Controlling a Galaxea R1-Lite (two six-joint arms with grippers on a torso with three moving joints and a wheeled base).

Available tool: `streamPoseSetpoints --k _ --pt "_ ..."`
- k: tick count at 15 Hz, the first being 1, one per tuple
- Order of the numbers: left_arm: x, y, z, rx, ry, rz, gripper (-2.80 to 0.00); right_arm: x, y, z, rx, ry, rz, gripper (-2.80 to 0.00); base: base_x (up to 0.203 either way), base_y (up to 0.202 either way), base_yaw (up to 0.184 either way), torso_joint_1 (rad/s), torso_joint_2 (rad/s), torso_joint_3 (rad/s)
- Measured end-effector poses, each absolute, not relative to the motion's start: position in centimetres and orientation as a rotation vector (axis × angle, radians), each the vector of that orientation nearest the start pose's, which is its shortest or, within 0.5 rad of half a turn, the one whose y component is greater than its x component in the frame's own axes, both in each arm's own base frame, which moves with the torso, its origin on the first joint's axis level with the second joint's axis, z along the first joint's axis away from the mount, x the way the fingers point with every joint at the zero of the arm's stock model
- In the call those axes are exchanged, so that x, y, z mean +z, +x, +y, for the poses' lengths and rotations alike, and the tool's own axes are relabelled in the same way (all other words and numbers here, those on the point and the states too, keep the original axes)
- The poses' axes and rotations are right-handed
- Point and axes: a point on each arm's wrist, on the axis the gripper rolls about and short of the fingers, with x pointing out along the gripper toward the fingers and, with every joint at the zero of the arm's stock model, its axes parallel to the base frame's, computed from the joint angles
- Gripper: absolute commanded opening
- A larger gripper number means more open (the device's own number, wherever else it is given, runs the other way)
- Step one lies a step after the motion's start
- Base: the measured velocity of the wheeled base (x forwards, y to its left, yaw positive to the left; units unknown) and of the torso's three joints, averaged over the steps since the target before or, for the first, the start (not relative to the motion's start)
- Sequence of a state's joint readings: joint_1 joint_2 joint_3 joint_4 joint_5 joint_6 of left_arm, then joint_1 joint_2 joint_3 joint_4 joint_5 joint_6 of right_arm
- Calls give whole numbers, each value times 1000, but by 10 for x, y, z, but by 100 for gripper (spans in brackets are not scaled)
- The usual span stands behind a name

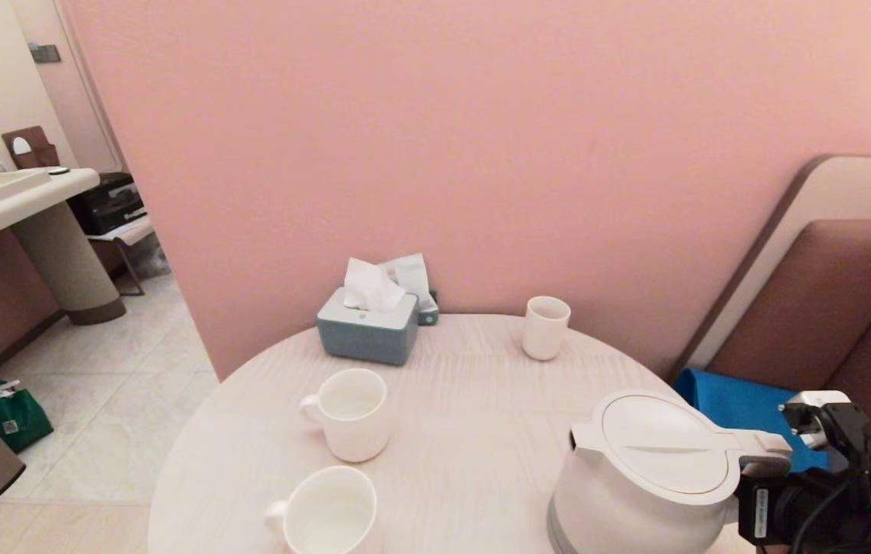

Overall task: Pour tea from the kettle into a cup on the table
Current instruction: Put down the kettle on the table

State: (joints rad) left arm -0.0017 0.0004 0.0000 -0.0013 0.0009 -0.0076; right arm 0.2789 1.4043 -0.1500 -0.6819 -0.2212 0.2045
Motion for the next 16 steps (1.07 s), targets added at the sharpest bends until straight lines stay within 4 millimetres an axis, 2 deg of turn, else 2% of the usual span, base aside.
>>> streamPoseSetpoints --k 1,2,3,11,16 --pt "76 -23 0 0 -7 -1 -280 98 157 40 0 56 558 -280 0 0 0 0 0 0" --pt "76 -23 0 0 -7 -1 -280 97 156 40 0 54 561 -109 0 0 0 0 0 0" --pt "76 -23 0 0 -7 -1 -280 97 156 40 2 58 560 0 0 0 0 0 0 0" --pt "76 -23 0 0 -7 -1 -280 97 153 39 -4 53 559 0 0 0 0 0 0 0" --pt "76 -23 0 0 -7 -1 -280 104 135 34 -2 44 555 0 0 0 0 0 0 0"
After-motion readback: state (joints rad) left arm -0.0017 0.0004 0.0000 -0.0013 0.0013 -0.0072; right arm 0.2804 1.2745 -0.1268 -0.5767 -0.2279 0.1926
